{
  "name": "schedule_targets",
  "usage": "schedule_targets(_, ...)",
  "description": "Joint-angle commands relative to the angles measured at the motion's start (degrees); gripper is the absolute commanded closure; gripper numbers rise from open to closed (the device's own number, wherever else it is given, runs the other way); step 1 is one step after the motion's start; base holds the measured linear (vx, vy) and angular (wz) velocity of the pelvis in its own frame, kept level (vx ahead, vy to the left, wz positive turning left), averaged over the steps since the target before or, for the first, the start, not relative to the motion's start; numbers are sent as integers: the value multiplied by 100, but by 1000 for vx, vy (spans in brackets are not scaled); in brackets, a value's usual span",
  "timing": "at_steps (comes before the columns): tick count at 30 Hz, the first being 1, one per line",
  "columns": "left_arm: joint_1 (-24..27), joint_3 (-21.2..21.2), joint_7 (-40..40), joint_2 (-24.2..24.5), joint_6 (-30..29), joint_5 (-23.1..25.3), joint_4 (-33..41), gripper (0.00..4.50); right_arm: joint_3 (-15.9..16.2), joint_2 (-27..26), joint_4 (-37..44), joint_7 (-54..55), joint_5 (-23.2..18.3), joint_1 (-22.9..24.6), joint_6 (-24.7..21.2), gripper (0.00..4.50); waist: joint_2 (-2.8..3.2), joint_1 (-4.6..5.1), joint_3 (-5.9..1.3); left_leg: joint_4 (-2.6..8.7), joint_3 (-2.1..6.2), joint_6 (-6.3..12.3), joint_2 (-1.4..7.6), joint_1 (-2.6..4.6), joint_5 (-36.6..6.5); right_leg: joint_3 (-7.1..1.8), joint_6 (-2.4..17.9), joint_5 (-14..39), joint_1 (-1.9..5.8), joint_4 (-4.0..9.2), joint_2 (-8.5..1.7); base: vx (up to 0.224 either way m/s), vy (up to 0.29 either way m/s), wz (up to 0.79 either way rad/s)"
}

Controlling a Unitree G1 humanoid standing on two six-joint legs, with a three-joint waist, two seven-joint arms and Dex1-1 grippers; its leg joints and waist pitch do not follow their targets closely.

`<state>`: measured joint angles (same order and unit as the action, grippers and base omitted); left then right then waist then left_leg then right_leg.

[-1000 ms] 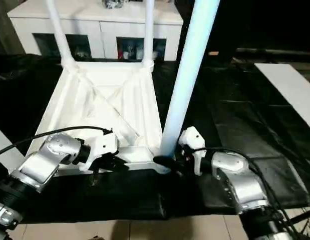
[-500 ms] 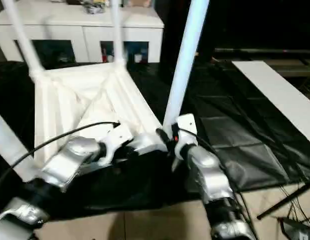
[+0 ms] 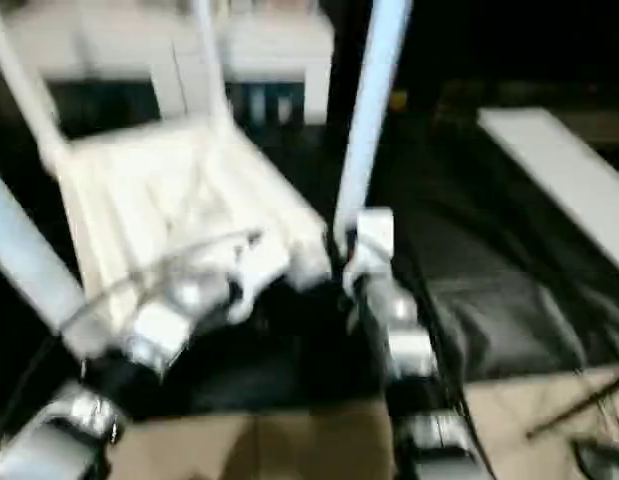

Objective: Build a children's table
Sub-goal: Rotate leg to tighten

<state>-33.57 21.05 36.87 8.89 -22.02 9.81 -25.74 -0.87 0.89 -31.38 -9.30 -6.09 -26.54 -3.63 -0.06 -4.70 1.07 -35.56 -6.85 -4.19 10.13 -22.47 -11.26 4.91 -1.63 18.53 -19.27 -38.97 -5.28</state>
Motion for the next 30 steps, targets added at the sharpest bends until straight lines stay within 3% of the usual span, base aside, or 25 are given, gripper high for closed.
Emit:
schedule_targets(1, 81, 44, 77, 48, 265, 15, -64, 450, 436, -33, 211, -370, 41, 171, -14, 146, -27, 16, -313, 202, 56, 1106, 181, 162, 2527, -254, 1290, -3245, 133, 331, -239, 0, 0, 0)
schedule_targets(2, 102, 45, 157, 90, 266, -13, -34, 450, 456, 43, 303, -421, 63, 211, 0, 134, -80, -31, -271, 275, -49, 1056, 131, 56, 1521, -286, 1338, -3127, 227, 411, -305, 0, 0, 0)
schedule_targets(3, 157, 101, 399, 232, 351, -41, 53, 450, 452, 247, 572, -573, 112, 342, -8, 126, -73, -60, -262, 341, -67, 920, 166, 60, 773, -296, 1286, -2752, 256, 466, -323, 0, 0, 0)
schedule_targets(5, 214, 122, 532, 354, 284, -58, 142, 450, 457, 454, 840, -799, 120, 472, -49, 103, -61, -57, -255, 406, -46, 795, 219, 64, 403, -274, 1218, -2473, 278, 476, -297, 0, 0, 0)
schedule_targets(9, 264, 139, 876, 665, 407, -95, 180, 450, 500, 1062, 1492, -1733, -100, 829, -228, 96, -23, -18, -236, 465, -30, 801, 296, 114, 158, -265, 1298, -2177, 229, 510, -296, 0, 0, 0)
schedule_targets(11, 274, 150, 1160, 876, 544, -146, 189, 450, 549, 1555, 1897, -2585, -405, 1116, -308, 96, -29, -31, -245, 462, -26, 892, 316, 115, 93, -261, 1304, -2173, 262, 527, -299, 0, 0, 0)
schedule_targets(15, 331, 219, 1653, 1091, 792, -252, 272, 450, 619, 1997, 2064, -3139, -506, 1336, -232, 96, -60, -18, -223, 482, -76, 915, 306, 108, -4, -299, 1443, -1961, 216, 552, -316, 0, 0, 0)
schedule_targets(17, 374, 277, 1947, 1196, 949, -338, 348, 450, 589, 2088, 2083, -3245, -518, 1380, -252, 96, -59, -13, -220, 488, -88, 895, 306, 109, -49, -314, 1488, -1873, 212, 561, -323, 0, 0, 0)
schedule_targets(20, 471, 428, 2613, 1461, 1044, -509, 594, 450, 428, 2213, 2093, -3423, -661, 1398, -432, 59, -71, -14, -217, 471, -121, 915, 301, 125, 32, -339, 1622, -1961, 180, 541, -309, 0, 0, 0)
schedule_targets(21, 494, 456, 2828, 1539, 983, -596, 701, 450, 433, 2277, 2060, -3500, -677, 1375, -455, 46, -38, -49, -224, 462, -133, 924, 311, 166, 27, -347, 1664, -1949, 144, 543, -320, 0, 0, 0)
schedule_targets(26, 524, 535, 3309, 1698, 786, -791, 1028, 450, 589, 2454, 2000, -3931, -731, 1333, -528, 5, -54, -39, -220, 460, -138, 990, 308, 134, 115, -339, 1728, -2031, 163, 519, -311, 0, 0, 0)
schedule_targets(30, 471, 539, 3329, 1676, 846, -757, 955, 450, 809, 2578, 2038, -4410, -780, 1353, -536, 5, -72, -71, -222, 442, -152, 1047, 307, 140, 127, -345, 1782, -2038, 163, 521, -322, 0, 0, 0)
